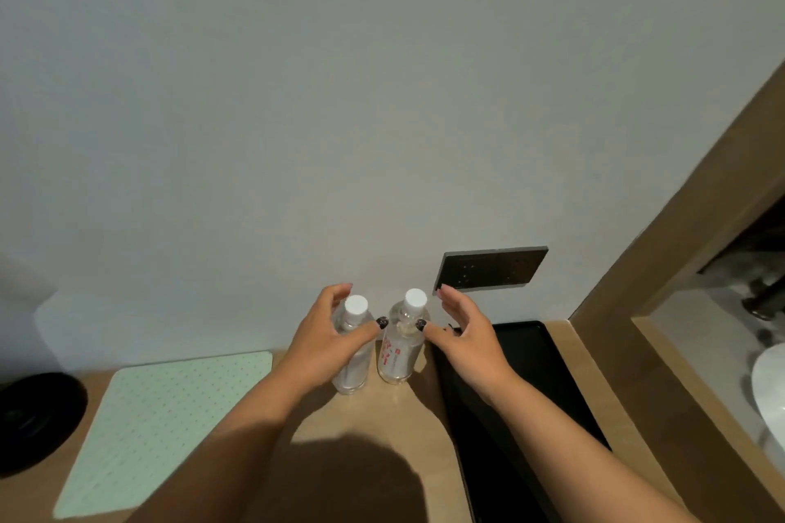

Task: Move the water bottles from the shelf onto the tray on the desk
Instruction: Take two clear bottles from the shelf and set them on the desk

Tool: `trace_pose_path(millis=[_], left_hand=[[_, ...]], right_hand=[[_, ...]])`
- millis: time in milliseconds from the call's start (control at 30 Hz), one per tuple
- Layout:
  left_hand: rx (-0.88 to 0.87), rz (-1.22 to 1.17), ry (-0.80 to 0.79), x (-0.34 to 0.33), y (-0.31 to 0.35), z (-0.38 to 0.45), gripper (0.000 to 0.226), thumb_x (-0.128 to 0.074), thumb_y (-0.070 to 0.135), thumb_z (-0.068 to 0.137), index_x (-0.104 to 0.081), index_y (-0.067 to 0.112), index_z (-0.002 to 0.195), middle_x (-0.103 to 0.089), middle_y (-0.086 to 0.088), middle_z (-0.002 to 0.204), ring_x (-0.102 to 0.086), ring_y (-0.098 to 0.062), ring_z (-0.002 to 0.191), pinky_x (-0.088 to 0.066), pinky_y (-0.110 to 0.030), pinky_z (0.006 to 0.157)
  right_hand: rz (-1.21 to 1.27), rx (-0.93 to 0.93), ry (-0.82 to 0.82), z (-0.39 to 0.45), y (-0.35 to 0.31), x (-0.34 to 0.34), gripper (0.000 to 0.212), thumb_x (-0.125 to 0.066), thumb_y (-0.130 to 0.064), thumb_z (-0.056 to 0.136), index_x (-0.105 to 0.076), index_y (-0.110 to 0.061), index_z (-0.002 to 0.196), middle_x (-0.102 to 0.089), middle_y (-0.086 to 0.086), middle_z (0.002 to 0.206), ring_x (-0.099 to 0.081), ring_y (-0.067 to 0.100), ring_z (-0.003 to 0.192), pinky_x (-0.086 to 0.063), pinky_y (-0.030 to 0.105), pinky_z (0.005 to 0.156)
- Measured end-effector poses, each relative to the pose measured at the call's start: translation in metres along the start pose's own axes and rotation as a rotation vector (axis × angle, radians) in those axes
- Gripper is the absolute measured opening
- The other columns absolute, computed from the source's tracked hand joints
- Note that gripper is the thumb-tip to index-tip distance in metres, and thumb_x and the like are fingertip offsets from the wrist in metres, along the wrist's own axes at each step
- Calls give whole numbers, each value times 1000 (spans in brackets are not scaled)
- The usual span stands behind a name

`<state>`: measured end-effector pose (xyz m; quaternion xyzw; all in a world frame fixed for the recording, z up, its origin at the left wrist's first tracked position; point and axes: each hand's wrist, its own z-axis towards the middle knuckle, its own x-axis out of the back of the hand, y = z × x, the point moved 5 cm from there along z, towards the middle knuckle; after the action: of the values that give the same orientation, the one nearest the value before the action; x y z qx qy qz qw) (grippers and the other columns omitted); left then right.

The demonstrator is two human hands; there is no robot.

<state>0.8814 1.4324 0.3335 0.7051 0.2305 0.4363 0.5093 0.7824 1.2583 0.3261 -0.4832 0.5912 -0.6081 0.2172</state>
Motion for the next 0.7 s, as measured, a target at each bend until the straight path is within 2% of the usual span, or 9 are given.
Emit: trace_pose_path(millis=[133, 333, 567, 700], left_hand=[[-133, 175, -52, -1, 47, -16, 64, -64, 42, 83, -35, 29, 139, -37, 9, 145, -37, -11, 132, -32, -26, 102], [-361, 420, -167, -27, 107, -40, 61, -52, 52, 88, -31, 31, 141, -23, 6, 156, -14, -11, 145, -19, -31, 114], [-528, 611, -361, -100, 148, -56, 82, -51, 57, 86, -14, 22, 150, -11, 1, 160, -7, -11, 147, -15, -30, 118], [-629, 713, -494, -156, 175, -78, 87, -49, 54, 88, -4, 15, 152, -7, -1, 160, -5, -13, 147, -11, -27, 117]], right_hand=[[-156, 99, 20, -27, -26, 29, 61, -63, -26, 88, -35, -29, 143, -32, -6, 152, -28, 15, 141, -28, 36, 116], [-647, 200, -6, -68, -45, 81, 76, -59, -36, 89, -18, -20, 151, -16, -3, 159, -17, 14, 145, -20, 31, 117], [-1023, 52, 113, -124, -31, 170, 94, -57, -54, 84, -7, -12, 152, -4, 6, 161, -5, 22, 148, -15, 35, 119], [-1036, -105, 175, -165, -18, 228, 95, -53, -53, 87, -1, -6, 151, -3, 10, 161, -5, 23, 148, -12, 33, 119]])
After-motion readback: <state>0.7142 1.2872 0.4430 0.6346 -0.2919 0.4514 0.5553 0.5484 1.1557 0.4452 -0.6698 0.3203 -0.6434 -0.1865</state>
